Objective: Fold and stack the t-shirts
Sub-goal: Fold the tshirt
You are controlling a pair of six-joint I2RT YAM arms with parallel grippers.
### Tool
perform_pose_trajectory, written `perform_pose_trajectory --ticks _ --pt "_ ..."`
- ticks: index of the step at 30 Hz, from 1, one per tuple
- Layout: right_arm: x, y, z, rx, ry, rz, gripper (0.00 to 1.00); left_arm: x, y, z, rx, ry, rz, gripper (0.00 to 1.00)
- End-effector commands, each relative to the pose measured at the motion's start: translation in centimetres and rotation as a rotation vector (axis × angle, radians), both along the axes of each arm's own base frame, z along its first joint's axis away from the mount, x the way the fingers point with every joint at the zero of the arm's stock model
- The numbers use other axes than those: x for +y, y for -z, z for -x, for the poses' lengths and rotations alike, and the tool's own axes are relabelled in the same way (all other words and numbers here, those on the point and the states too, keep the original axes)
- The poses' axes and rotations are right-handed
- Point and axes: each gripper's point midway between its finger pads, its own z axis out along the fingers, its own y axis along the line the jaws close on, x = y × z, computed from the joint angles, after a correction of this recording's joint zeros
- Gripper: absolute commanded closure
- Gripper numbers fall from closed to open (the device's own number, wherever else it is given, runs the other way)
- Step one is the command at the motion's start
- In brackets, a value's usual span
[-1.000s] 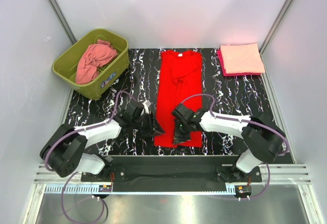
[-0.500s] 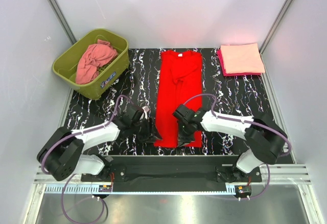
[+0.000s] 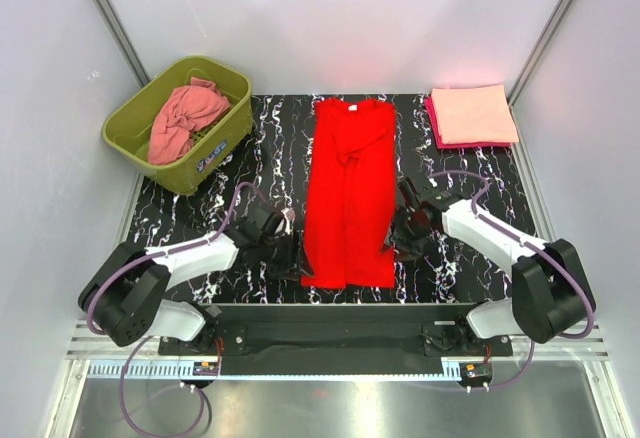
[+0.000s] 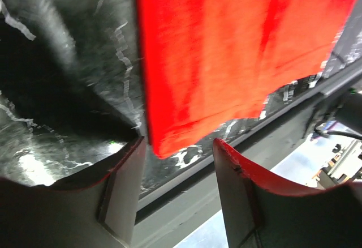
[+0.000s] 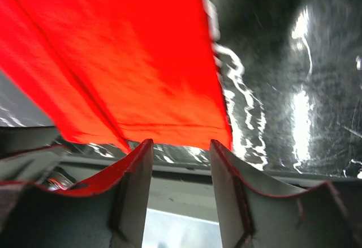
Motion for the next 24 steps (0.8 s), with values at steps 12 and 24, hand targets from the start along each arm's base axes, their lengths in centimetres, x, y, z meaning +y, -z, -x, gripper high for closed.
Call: perform_pose_trajectory --ticks 12,24 --pt "-0.4 4.4 4.5 0.156 0.048 -0.086 0.50 0.9 2.6 0.1 0.012 -0.017 -0.046 0.57" --pt "-0.9 5.1 5.2 0.159 0.077 -0.082 0.80 1.6 2.2 0.5 0.015 -0.059 -0.060 0.70"
